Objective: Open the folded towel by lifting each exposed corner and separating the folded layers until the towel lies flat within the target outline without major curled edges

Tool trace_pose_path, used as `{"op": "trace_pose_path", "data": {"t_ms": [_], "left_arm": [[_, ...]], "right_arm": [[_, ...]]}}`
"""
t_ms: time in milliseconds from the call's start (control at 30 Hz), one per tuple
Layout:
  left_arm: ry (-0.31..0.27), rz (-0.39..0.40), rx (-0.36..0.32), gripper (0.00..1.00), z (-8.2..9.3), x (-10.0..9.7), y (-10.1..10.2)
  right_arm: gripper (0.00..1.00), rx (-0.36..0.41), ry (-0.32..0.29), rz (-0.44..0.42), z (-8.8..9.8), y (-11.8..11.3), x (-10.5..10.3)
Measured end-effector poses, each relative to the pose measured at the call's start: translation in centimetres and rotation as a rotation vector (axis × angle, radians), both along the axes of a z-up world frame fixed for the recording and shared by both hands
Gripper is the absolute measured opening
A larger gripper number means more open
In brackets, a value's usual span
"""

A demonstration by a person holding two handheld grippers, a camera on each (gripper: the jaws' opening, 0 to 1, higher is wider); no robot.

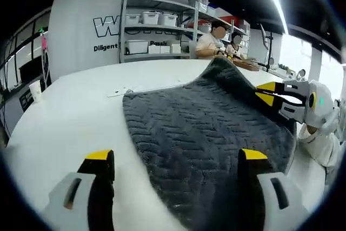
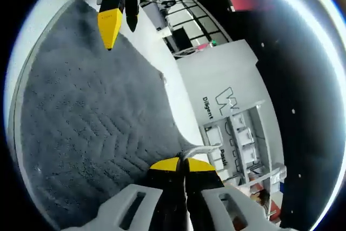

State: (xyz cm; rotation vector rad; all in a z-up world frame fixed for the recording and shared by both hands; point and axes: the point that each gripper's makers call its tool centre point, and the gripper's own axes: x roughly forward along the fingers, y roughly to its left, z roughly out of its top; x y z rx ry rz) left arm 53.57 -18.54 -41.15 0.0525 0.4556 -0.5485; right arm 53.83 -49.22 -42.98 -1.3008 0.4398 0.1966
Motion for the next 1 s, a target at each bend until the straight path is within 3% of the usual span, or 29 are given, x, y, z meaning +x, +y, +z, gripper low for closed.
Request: {"op": "trace_pose_path", "data": {"t_ms": [167, 267, 333, 400, 700, 1000], "left_arm": [[-0.001, -0.003, 0.005, 0.93, 0.1, 0.0, 0.1], [0.0, -0.003, 0.005, 0.92, 0.1, 0.0, 0.1], [0.002, -0.002, 0.006, 0.92, 0.1, 0.0, 0.1], [0.007, -0.006, 0.009, 0.92, -0.1, -0.1, 0.0], [0.026, -0.01, 0.02, 0.93, -0.6, -0.2, -0.1], [0.038, -0.016, 0.026, 0.92, -0.9, -0.3, -0.2]], "right_arm": [[0.0, 0.025, -0.043, 0.009, 1.1, 0.4, 0.0], [0.0, 0.049, -0.141, 0.044, 3.3, 1.5, 0.3], [0.0, 0.072, -0.208, 0.091, 4.9, 3.3, 0.0], [0.0, 0.106, -0.228, 0.138, 5.4, 5.2, -0.2], [0.0, 0.15, -0.229, 0.303, 5.5, 12.4, -2.1], [0.0, 0.188, -0.198, 0.339, 5.0, 13.9, -2.6]]}}
